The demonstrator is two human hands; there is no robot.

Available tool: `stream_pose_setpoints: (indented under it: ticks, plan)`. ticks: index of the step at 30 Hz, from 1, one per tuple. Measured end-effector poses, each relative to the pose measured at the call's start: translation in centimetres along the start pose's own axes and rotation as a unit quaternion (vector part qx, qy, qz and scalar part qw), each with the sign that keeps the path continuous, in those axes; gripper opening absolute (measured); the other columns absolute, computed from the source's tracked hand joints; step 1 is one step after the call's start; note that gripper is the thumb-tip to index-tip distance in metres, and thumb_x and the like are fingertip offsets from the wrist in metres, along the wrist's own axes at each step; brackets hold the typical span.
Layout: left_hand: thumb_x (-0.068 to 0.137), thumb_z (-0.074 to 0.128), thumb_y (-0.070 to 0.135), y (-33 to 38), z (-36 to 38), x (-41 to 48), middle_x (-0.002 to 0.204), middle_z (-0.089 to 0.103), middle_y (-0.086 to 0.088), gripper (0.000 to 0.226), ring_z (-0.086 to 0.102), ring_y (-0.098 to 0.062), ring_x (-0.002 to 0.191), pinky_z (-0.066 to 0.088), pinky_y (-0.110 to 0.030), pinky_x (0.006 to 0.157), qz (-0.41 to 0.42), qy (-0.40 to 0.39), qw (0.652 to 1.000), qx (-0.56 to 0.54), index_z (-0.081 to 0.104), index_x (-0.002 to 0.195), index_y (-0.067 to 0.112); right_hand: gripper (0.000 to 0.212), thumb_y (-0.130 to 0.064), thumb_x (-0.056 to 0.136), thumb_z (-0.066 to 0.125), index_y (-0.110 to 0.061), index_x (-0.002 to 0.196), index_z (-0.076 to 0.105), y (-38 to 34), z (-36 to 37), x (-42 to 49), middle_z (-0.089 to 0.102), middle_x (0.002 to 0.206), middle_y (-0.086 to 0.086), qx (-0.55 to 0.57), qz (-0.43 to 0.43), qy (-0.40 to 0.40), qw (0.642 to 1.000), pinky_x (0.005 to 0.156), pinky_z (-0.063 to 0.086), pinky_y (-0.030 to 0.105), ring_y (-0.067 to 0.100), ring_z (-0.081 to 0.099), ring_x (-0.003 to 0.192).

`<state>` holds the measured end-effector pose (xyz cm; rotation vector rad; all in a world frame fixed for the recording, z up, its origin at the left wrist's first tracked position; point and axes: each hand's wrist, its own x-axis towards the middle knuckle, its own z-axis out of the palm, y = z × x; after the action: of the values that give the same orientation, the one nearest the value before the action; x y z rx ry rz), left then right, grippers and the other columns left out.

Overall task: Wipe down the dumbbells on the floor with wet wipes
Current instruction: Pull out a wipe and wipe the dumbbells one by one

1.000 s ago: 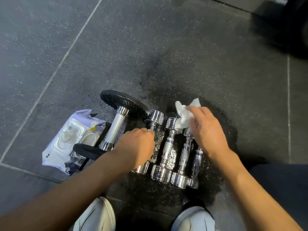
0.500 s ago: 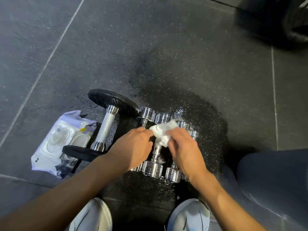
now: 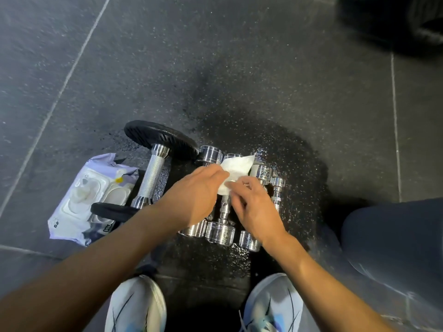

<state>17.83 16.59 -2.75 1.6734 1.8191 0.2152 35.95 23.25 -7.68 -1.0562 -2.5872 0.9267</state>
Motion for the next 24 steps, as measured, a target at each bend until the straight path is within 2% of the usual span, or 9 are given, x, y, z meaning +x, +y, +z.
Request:
stream_pose_setpoints:
  ticks: [2, 3, 5, 7, 9, 12, 16, 19, 24]
  plan:
    - [0.099, 0.049, 0.004, 0.3, 0.3, 0.5, 0.144, 0.041, 0.007, 0.054, 0.045, -0.013, 0.124, 0.045, -0.033, 0.103, 0.021, -0.013, 1.000, -0.008, 0.039, 0.149, 0.021, 0.028, -0.020, 0.103, 0.054, -0.015, 0.126, 0.069, -0.4, -0.5, 0.3, 0.060, 0.119, -0.002, 0.031, 0.030, -0.005, 0.999, 0.085, 0.042, 0.005, 0.008, 0.060, 0.089]
    - [0.100, 0.048, 0.004, 0.5, 0.4, 0.7, 0.140, 0.044, 0.006, 0.051, 0.050, -0.013, 0.115, 0.046, -0.031, 0.096, 0.024, -0.011, 1.000, -0.015, 0.040, 0.148, 0.020, 0.025, -0.022, 0.104, 0.051, -0.016, 0.119, 0.070, -0.7, -0.8, 0.8, 0.062, 0.114, -0.004, 0.041, 0.040, 0.003, 0.998, 0.086, 0.041, 0.007, 0.007, 0.058, 0.092]
    - [0.102, 0.046, 0.007, 0.6, 0.7, 1.3, 0.129, 0.049, 0.002, 0.044, 0.054, -0.016, 0.099, 0.047, -0.031, 0.085, 0.003, -0.019, 1.000, -0.014, 0.044, 0.145, 0.018, 0.015, -0.023, 0.104, 0.054, -0.018, 0.103, 0.068, -1.1, -1.3, 1.9, 0.066, 0.097, -0.005, 0.075, 0.082, 0.037, 0.993, 0.081, 0.050, 0.021, 0.009, 0.060, 0.085]
    - [0.103, 0.046, 0.010, 0.5, 1.1, 1.9, 0.125, 0.053, -0.003, 0.041, 0.058, -0.021, 0.099, 0.048, -0.036, 0.083, -0.031, -0.047, 0.998, -0.006, 0.046, 0.144, 0.017, 0.008, -0.021, 0.101, 0.063, -0.017, 0.094, 0.061, -1.2, -1.2, 2.5, 0.067, 0.084, -0.003, 0.126, 0.141, 0.065, 0.980, 0.070, 0.055, 0.034, 0.015, 0.064, 0.075]
    - [0.104, 0.045, 0.012, 0.5, 1.4, 2.3, 0.118, 0.059, -0.006, 0.034, 0.061, -0.022, 0.094, 0.050, -0.036, 0.076, -0.051, -0.061, 0.997, -0.013, 0.049, 0.138, 0.014, 0.011, -0.017, 0.098, 0.067, -0.016, 0.094, 0.057, -1.2, -0.6, 2.1, 0.066, 0.082, -0.001, 0.117, 0.151, 0.064, 0.980, 0.061, 0.055, 0.036, 0.018, 0.065, 0.069]
    - [0.106, 0.043, 0.014, 0.9, 1.1, 2.5, 0.089, 0.060, -0.003, 0.022, 0.054, -0.015, 0.065, 0.035, -0.028, 0.051, -0.070, -0.053, 0.995, -0.038, 0.048, 0.127, 0.011, 0.009, -0.019, 0.102, 0.062, -0.018, 0.104, 0.053, -1.0, 0.0, 0.9, 0.071, 0.086, -0.002, 0.132, 0.157, 0.016, 0.979, 0.054, 0.057, 0.034, 0.012, 0.067, 0.059]
    - [0.108, 0.044, 0.025, 1.0, 0.3, 2.7, 0.081, 0.054, 0.000, 0.025, 0.053, -0.013, 0.063, 0.036, -0.029, 0.050, -0.071, -0.083, 0.994, -0.021, 0.047, 0.128, 0.011, 0.015, -0.027, 0.100, 0.064, -0.023, 0.104, 0.050, -0.4, -0.7, 0.3, 0.074, 0.076, 0.002, 0.137, 0.189, -0.085, 0.969, 0.061, 0.061, 0.035, 0.010, 0.072, 0.062]
    - [0.107, 0.048, 0.028, 0.9, 0.6, 2.2, 0.079, 0.051, 0.003, 0.019, 0.050, -0.010, 0.063, 0.033, -0.027, 0.049, -0.046, -0.130, 0.990, 0.015, 0.050, 0.117, 0.012, 0.016, -0.029, 0.097, 0.068, -0.023, 0.098, 0.053, -0.8, -1.1, -0.5, 0.073, 0.079, -0.001, 0.066, 0.171, -0.162, 0.970, 0.062, 0.060, 0.026, 0.011, 0.072, 0.068]
    - [0.104, 0.053, 0.020, 1.1, 0.9, 1.1, 0.087, 0.060, -0.007, 0.010, 0.058, -0.019, 0.069, 0.045, -0.029, 0.055, -0.001, -0.163, 0.984, 0.068, 0.049, 0.111, 0.014, 0.007, -0.019, 0.100, 0.064, -0.026, 0.099, 0.065, -1.0, -0.6, -2.5, 0.073, 0.076, -0.004, 0.029, 0.086, -0.149, 0.985, 0.059, 0.059, 0.031, 0.017, 0.070, 0.062]
